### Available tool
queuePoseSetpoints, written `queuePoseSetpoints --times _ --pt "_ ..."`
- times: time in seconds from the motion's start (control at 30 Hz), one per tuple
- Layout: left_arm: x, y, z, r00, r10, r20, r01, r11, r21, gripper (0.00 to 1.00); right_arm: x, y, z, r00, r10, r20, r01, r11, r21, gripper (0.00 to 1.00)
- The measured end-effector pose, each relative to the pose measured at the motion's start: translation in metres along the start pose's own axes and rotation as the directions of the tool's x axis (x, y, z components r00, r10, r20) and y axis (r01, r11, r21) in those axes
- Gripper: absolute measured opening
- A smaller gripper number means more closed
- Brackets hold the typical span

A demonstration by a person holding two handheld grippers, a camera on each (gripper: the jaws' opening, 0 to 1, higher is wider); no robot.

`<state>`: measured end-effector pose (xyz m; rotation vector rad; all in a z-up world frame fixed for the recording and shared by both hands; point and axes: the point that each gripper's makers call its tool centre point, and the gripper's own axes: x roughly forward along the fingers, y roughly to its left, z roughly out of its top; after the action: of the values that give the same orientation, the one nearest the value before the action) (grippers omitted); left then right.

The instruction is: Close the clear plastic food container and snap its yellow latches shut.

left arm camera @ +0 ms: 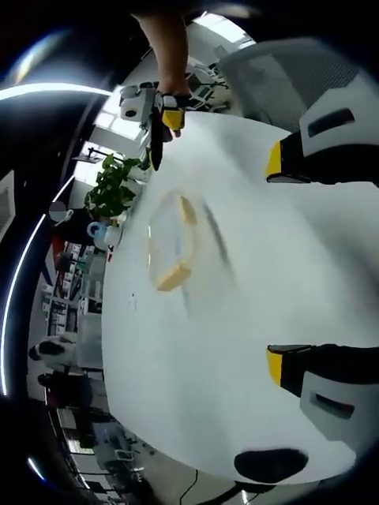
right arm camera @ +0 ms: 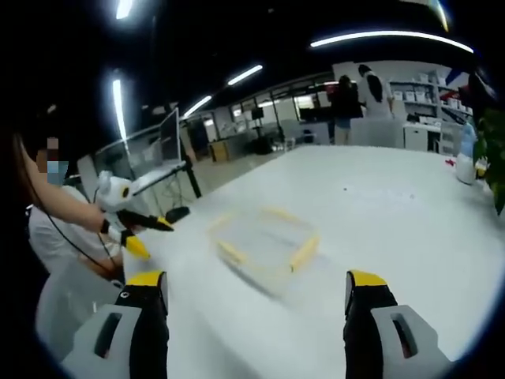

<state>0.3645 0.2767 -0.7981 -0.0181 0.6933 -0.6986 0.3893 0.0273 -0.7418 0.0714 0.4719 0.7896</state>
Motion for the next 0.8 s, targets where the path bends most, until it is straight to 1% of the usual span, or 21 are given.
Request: queuePoseSetpoints --times 0.17,0.33,0.5,0.6,0.8 --pt "-0.002 -0.002 -0.003 1.0 0.005 0.014 -0.005 1.0 -0.02 0.84 -0.006 0.001 0.003 1.0 -0.009 0.028 0.009 1.0 0.018 0.93" --pt "-0.008 -0.004 0.001 0.998 0.024 0.054 -0.022 0.999 -0.029 0.84 -0.011 0.002 0.008 0.998 -0.024 0.062 0.022 0.999 0.025 0.93" --pt "-0.012 -0.007 0.002 0.996 0.029 0.083 -0.026 0.999 -0.038 0.85 -0.017 0.003 0.006 0.996 -0.029 0.082 0.026 0.999 0.033 0.94" --pt "-0.016 -0.006 -0.001 0.994 0.035 0.106 -0.028 0.997 -0.068 0.85 -0.022 0.004 0.002 0.996 -0.036 0.087 0.033 0.999 0.042 0.95" --pt "-0.024 -0.011 0.001 0.987 0.042 0.157 -0.03 0.996 -0.08 0.86 -0.033 0.007 -0.003 0.994 -0.046 0.1 0.04 0.998 0.054 0.95"
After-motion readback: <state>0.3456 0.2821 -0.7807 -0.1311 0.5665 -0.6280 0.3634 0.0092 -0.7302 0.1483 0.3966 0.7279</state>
